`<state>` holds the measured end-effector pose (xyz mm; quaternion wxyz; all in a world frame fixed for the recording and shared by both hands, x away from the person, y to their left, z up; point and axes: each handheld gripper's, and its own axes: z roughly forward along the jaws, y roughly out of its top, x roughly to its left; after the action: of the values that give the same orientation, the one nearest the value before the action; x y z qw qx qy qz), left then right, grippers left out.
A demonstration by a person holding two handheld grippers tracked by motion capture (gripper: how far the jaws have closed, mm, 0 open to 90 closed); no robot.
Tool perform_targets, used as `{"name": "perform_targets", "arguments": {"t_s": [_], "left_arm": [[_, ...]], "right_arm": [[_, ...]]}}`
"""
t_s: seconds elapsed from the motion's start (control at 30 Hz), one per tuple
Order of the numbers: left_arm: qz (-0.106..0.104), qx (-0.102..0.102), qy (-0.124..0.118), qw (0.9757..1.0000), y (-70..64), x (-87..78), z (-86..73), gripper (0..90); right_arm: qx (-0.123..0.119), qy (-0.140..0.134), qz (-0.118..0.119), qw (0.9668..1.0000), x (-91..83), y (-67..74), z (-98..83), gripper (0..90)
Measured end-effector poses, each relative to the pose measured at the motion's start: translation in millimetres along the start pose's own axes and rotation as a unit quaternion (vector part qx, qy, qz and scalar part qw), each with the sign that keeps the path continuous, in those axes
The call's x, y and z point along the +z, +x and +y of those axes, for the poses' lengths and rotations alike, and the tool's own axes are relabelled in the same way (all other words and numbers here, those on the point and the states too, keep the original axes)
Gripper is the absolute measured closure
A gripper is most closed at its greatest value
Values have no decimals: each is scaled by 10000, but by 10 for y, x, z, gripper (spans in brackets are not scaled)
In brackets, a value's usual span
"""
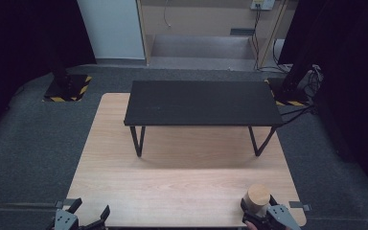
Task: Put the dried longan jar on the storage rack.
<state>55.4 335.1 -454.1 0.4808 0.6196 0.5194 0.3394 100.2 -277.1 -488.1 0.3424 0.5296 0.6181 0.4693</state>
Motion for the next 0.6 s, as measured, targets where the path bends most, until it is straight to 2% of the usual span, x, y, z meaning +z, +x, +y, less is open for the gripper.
{"name": "perform_targets", "arguments": {"t_s": [0.13, 0.3, 0.4, 0.5, 0.6], "left_arm": [[5, 2, 0, 10000, 2, 1, -2, 7], [11, -4, 0, 10000, 11, -1, -2, 7], [17, -15, 3, 10000, 13, 3, 1, 7], [19, -22, 1, 10000, 11, 6, -1, 8], [12, -25, 2, 10000, 11, 6, -3, 10]], "right_arm": [[8, 35, -17, 10000, 19, 10, 8, 60], [-34, 116, -146, 9998, 35, 41, 24, 107], [-24, 110, -201, 9997, 28, 43, 25, 170], [-75, 115, -148, 9998, 22, 40, 39, 244], [-169, 154, -169, 9996, 21, 63, 66, 250]]}}
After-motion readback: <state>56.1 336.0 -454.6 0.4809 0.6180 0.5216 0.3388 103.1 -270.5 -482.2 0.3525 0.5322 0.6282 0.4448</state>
